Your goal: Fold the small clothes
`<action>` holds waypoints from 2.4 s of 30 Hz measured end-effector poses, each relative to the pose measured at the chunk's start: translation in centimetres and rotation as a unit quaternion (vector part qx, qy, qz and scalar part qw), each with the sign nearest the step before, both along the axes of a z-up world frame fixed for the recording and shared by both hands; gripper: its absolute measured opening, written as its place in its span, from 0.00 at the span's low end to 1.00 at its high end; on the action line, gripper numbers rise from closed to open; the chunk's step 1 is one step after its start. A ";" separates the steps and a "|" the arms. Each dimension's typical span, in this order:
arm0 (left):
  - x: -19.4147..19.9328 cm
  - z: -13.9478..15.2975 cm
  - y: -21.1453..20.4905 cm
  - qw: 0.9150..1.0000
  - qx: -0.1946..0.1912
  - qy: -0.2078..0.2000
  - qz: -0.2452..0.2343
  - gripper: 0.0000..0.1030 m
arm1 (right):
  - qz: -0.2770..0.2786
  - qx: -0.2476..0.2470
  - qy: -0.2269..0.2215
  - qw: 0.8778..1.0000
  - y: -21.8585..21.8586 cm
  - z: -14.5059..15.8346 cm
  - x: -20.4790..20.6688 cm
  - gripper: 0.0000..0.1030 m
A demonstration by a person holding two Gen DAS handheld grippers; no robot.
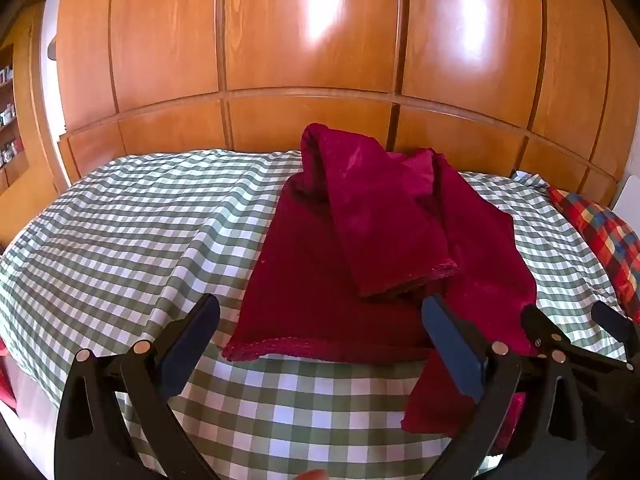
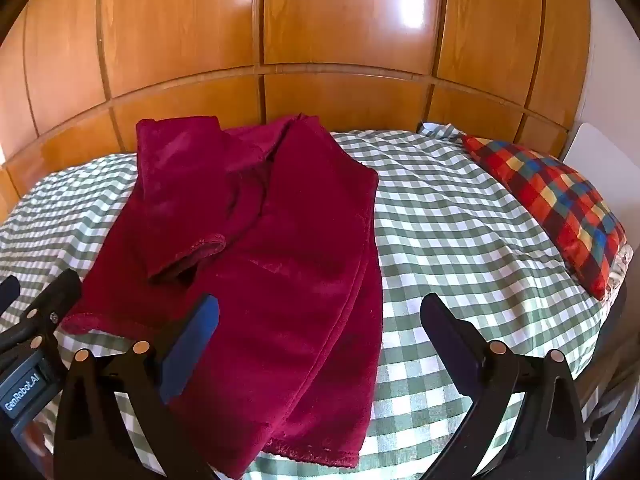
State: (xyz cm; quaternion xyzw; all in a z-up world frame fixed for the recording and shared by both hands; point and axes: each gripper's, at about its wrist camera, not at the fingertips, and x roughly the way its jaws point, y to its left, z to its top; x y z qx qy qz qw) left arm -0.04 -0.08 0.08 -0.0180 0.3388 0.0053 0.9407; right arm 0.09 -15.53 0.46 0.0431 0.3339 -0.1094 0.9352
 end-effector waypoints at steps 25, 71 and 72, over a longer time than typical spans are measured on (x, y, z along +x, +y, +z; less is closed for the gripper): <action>-0.3 1.2 0.5 1.000 -0.009 -0.021 -0.015 0.98 | 0.005 -0.005 -0.038 0.999 0.4 3.1 -1.2 0.97; 0.2 0.3 0.7 1.000 0.008 -0.003 -0.022 0.98 | -0.003 0.002 -0.005 1.000 -0.8 0.8 -0.5 0.97; 0.3 0.2 0.7 1.000 0.008 -0.002 -0.022 0.98 | -0.002 0.003 -0.004 1.000 -0.8 0.7 -0.5 0.97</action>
